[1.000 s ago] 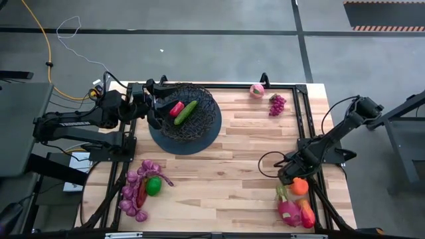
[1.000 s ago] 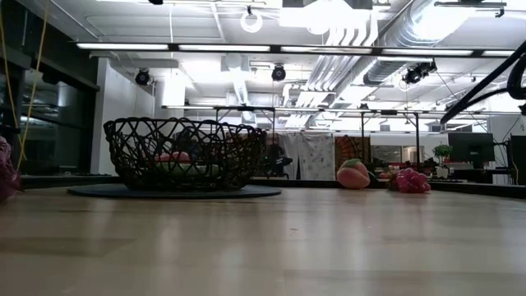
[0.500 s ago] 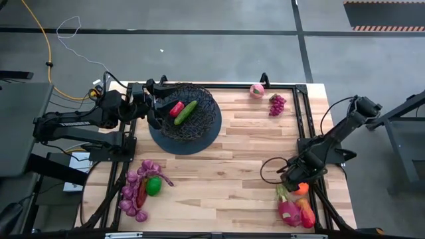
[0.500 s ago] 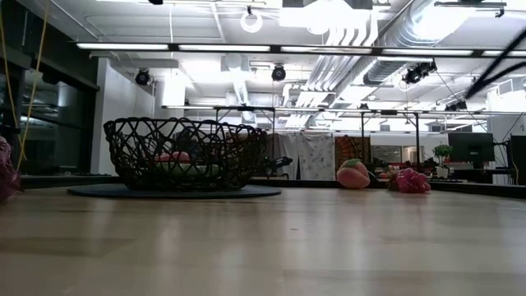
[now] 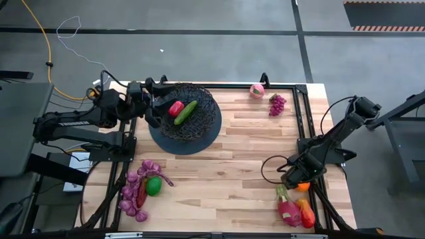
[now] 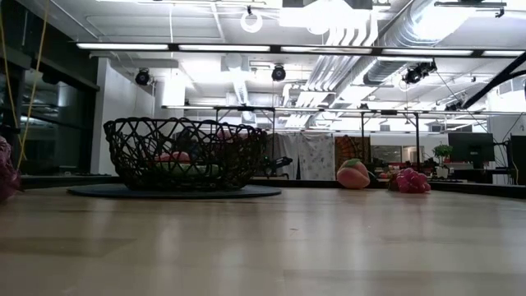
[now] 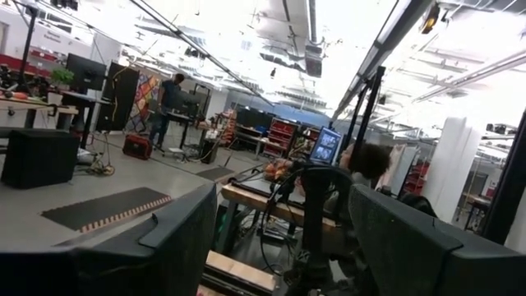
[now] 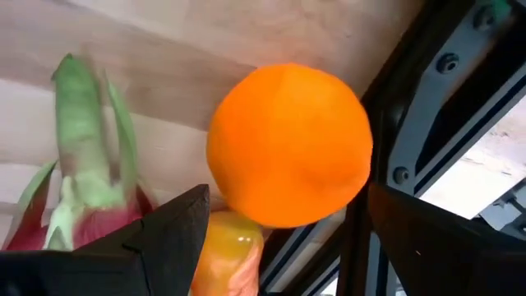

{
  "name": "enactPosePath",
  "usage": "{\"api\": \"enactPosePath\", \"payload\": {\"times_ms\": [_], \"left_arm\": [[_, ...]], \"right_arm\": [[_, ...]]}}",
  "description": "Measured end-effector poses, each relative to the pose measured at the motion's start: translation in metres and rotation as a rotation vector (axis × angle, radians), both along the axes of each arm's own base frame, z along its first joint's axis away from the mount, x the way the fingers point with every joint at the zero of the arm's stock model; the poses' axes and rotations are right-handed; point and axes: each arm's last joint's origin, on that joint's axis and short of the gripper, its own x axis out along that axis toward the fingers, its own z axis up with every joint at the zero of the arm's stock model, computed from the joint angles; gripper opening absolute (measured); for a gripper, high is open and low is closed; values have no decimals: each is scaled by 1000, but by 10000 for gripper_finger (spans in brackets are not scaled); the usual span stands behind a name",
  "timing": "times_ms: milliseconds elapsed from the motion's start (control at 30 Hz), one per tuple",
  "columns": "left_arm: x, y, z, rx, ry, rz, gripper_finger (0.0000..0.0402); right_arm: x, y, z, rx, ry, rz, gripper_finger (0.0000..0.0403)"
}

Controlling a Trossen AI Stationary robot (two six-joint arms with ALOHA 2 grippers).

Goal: Build produce basket
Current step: Put the orange into the black wire basket

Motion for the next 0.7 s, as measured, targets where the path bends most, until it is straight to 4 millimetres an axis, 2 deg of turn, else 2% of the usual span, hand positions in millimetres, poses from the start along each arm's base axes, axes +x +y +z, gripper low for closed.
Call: {"api": "enactPosePath", "payload": {"times_ms": [267, 700], "left_arm": [[-1, 0, 3, 18, -6, 5, 266], [-1, 0, 3, -1, -13, 18, 266]], "right_arm": [[-5, -5, -15, -34, 32, -81, 318], [-7, -7, -17, -58, 23, -46, 316]]}}
